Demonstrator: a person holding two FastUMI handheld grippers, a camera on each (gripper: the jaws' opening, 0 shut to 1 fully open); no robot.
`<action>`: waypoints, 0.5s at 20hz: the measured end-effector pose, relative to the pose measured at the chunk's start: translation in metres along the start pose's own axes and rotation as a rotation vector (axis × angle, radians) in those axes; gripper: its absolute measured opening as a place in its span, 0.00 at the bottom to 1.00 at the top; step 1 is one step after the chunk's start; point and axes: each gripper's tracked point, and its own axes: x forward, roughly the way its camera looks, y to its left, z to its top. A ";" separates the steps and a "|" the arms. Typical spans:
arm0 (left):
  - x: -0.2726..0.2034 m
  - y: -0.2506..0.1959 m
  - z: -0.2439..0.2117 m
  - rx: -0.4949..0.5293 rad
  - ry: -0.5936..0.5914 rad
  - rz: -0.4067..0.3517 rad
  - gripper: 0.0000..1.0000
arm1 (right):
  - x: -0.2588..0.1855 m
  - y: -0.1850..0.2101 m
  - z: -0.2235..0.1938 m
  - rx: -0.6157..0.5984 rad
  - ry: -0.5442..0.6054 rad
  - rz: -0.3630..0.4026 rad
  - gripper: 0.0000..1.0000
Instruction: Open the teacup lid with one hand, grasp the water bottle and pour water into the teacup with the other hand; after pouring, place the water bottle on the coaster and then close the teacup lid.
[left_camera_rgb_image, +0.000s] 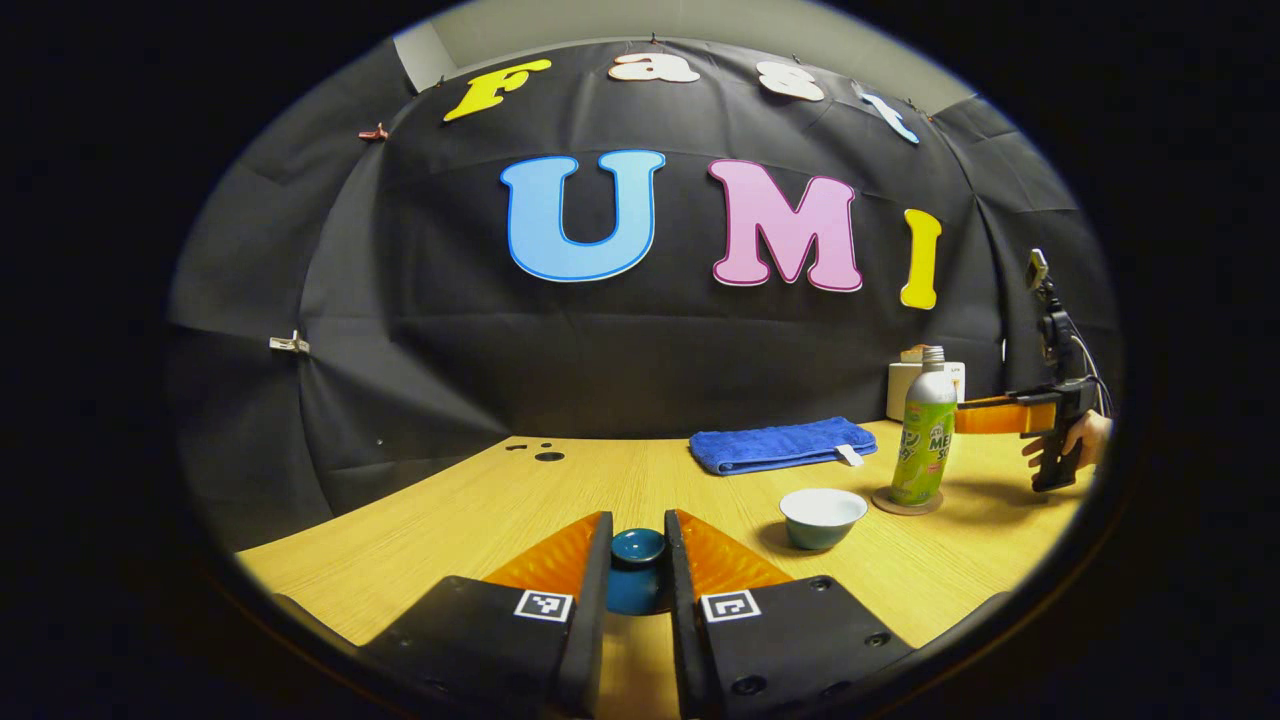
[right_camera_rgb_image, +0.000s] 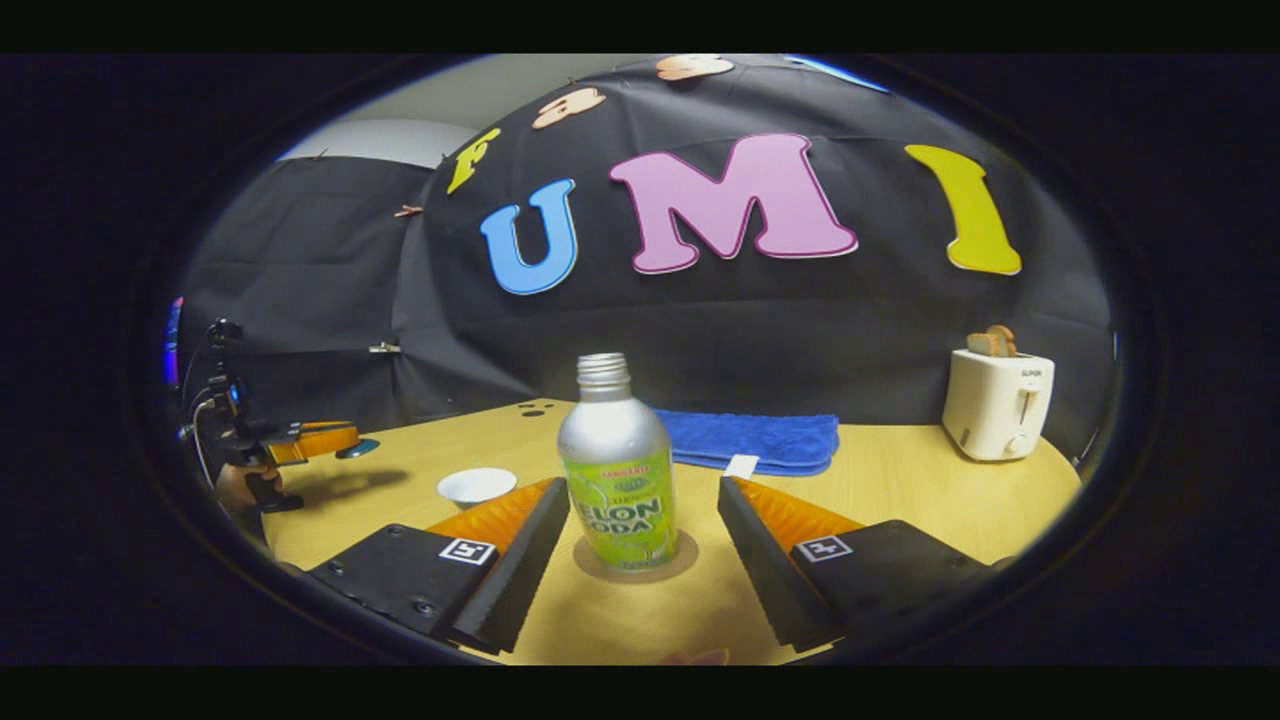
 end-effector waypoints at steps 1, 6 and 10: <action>0.001 -0.003 -0.001 -0.001 0.002 -0.006 0.33 | -0.009 -0.002 -0.002 -0.003 -0.003 -0.005 0.93; 0.015 -0.039 0.001 -0.004 0.000 -0.082 0.33 | -0.049 0.000 -0.016 -0.036 -0.010 -0.043 0.93; 0.035 -0.078 0.002 0.001 -0.004 -0.172 0.35 | -0.073 0.010 -0.006 -0.030 -0.092 -0.060 0.93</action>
